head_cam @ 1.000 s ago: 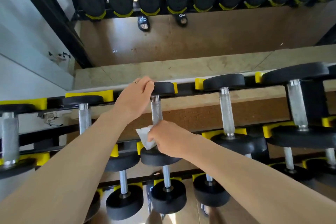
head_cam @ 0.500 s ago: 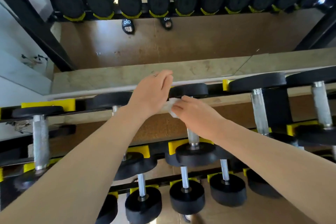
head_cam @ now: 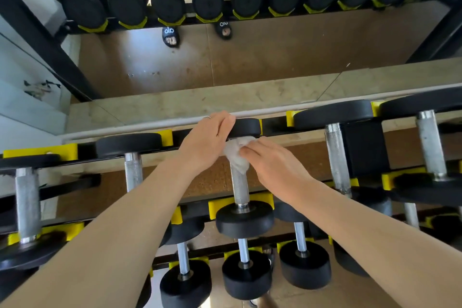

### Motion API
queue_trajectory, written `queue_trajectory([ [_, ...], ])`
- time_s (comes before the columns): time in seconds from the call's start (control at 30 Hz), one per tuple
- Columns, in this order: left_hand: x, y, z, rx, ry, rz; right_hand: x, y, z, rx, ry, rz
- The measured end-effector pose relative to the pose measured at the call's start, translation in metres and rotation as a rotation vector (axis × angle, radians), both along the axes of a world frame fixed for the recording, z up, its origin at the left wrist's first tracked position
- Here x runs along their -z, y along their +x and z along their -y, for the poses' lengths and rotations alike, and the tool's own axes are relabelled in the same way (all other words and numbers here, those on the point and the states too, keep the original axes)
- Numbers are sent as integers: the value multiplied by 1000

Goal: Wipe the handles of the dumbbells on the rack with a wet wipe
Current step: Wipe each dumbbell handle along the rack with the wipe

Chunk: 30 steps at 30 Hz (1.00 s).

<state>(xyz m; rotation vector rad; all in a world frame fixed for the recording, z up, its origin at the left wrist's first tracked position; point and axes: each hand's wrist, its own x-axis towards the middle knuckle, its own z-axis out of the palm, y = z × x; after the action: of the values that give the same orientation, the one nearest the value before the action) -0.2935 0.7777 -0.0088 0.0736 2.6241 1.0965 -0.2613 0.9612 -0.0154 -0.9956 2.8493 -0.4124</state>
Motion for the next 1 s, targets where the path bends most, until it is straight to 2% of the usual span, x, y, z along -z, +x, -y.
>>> queue_trajectory([
  [0.07,0,1,0,-5,0,5,-2,3,-4,403,-199,257],
  [0.13,1,2,0,-18,-1,12,-2,-6,0,950,-624,632],
  [0.17,1,3,-1,-24,2,13,1,-13,6,1153,-856,867],
  [0.2,1,3,-1,-29,8,10,2,-18,14,1263,-1030,1060],
  [0.27,1,3,-3,-34,11,1,-3,-23,32,1385,-1244,1292],
  [0.33,0,4,-4,-38,-5,-11,-9,-23,42,1428,-1223,1339],
  [0.4,0,5,-5,-42,-22,-9,-9,-22,45,1313,-1064,1225],
  [0.47,-1,5,-6,-54,-23,-21,-9,-14,46,1088,-743,971],
  [0.5,-2,5,-6,-62,-24,-24,-8,-8,47,988,-648,832],
  [0.63,-3,4,-7,-68,-37,7,-7,22,42,650,-579,400],
  [0.7,-3,3,-8,-67,-38,7,-1,25,30,474,-489,260],
  [0.87,2,3,-7,-71,-5,-14,9,30,20,20,-248,230],
  [1.0,5,4,-4,-51,-17,-23,15,23,14,-137,-35,196],
])
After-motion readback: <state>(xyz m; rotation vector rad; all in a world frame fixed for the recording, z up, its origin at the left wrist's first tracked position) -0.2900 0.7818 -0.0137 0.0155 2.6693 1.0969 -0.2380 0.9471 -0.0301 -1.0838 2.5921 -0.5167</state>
